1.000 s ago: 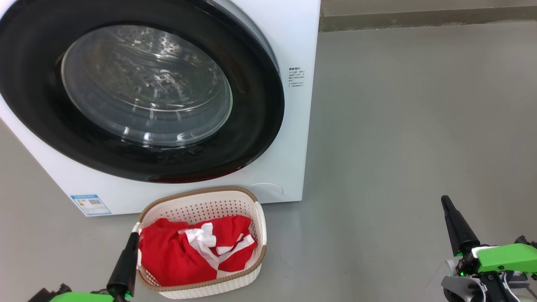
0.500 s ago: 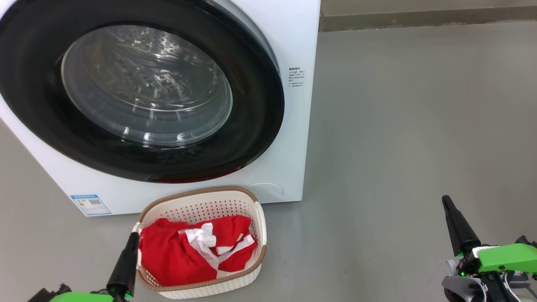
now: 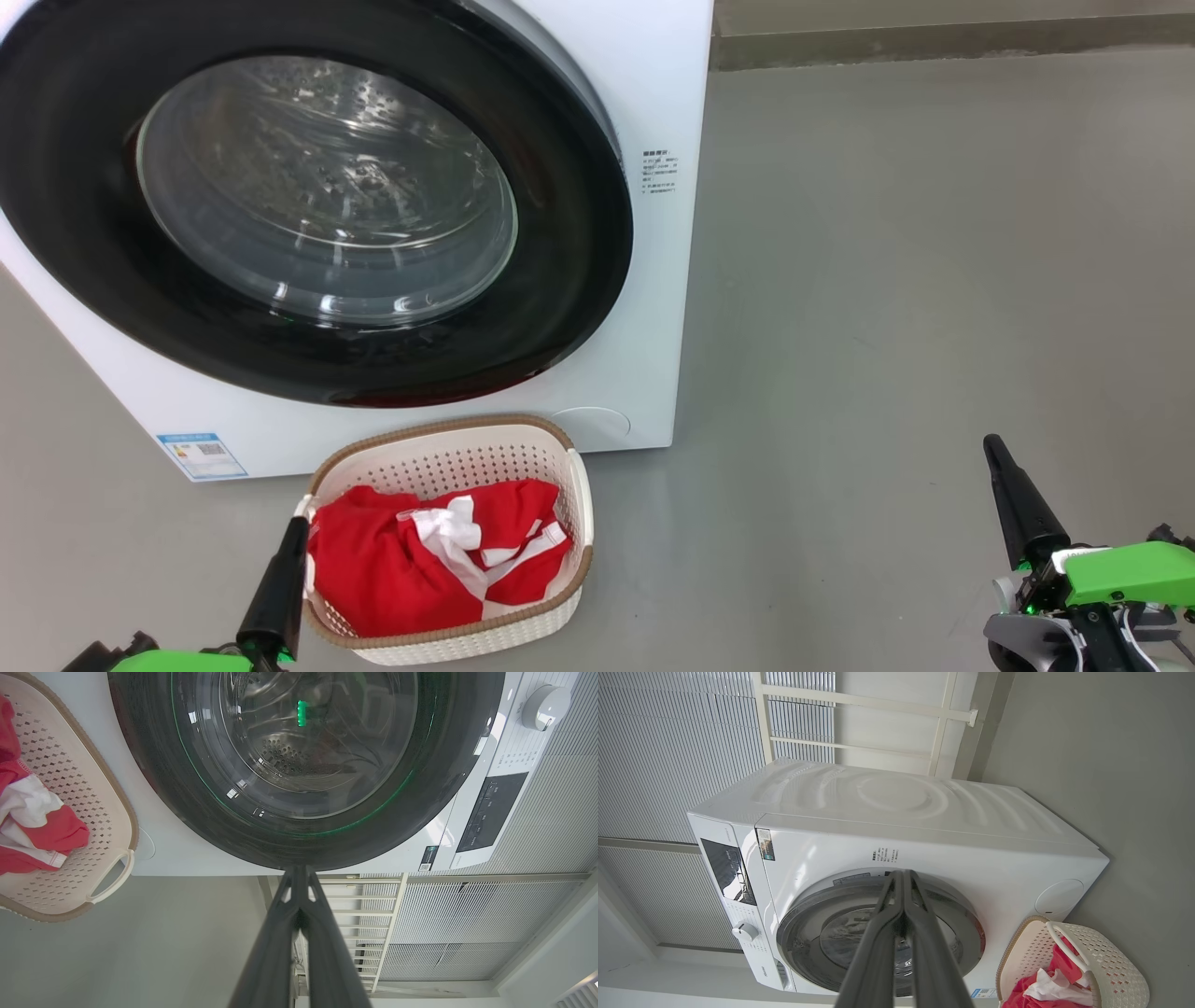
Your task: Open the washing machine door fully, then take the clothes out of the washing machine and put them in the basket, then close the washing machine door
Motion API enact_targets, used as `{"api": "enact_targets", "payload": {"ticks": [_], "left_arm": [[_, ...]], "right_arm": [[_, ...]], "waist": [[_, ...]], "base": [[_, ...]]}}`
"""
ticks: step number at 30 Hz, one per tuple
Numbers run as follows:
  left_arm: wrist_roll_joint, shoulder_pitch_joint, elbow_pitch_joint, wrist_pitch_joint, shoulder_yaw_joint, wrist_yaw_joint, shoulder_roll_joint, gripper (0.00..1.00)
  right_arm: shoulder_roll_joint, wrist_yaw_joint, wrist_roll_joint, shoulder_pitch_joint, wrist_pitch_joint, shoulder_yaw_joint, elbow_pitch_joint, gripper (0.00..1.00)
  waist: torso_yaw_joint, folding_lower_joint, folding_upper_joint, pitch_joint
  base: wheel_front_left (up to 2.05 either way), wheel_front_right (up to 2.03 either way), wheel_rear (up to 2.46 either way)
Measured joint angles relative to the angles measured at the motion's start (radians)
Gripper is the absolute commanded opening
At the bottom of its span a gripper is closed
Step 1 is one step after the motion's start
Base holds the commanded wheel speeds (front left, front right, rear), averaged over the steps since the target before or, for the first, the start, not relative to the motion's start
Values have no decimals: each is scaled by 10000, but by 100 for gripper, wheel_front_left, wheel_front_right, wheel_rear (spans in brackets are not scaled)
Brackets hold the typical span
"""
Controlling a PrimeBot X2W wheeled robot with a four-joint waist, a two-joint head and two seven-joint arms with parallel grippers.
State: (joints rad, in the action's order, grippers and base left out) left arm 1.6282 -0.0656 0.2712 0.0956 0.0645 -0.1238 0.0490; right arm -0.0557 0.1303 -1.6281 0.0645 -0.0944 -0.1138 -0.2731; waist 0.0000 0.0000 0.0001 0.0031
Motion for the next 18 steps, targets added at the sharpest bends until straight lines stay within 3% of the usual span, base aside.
{"api": "enact_targets", "payload": {"ticks": [18], "left_arm": [[-4,-1,0,12,31,0,-6,0]], "right_arm": [[27,0,6,0,-27,-29,0,0]], "waist": [[0,0,0,0]], "base": [[0,0,0]]}}
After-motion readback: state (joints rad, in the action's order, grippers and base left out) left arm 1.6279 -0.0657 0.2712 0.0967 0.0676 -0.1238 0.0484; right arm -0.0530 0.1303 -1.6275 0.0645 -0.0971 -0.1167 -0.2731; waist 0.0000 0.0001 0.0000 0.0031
